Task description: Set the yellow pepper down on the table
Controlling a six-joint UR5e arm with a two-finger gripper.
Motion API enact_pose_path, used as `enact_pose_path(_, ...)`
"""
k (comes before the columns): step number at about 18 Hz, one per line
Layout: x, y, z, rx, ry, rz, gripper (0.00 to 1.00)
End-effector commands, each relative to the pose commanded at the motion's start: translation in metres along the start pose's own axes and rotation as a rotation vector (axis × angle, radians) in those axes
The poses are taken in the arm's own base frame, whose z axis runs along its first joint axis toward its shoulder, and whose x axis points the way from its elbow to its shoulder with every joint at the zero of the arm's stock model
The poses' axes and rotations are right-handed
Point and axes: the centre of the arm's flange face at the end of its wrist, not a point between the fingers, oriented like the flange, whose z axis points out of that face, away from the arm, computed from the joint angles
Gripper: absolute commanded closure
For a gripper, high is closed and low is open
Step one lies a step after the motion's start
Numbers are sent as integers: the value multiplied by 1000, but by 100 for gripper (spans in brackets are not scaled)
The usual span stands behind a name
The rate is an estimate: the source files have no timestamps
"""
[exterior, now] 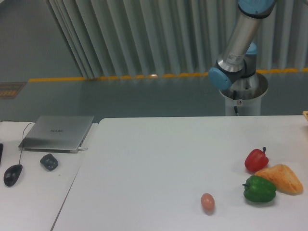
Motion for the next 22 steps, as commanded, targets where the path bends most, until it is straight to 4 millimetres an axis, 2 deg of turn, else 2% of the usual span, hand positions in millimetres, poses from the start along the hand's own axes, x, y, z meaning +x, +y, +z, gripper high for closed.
enact_pose_path(1, 0, 0, -1, 1, -1, 0, 39)
enact_pose_path(2, -1, -1, -2, 3, -4, 1, 49)
enact_pose_path(4, -3, -2, -2, 4, -5, 1, 61)
enact_pose_path(7, -3, -3, -4, 6, -9, 0, 75)
enact_pose_path(8, -2, -4, -5, 7, -10, 2, 78)
enact_pose_path(11, 0, -5, -12, 13, -18, 9, 79)
enact_pose_path(14, 11, -13, -37, 39, -50, 30, 79)
enact_pose_path(18, 61, -41, -67, 71, -78, 114, 79)
enact_pose_path(22, 131, -68, -101, 108, -117, 218, 79)
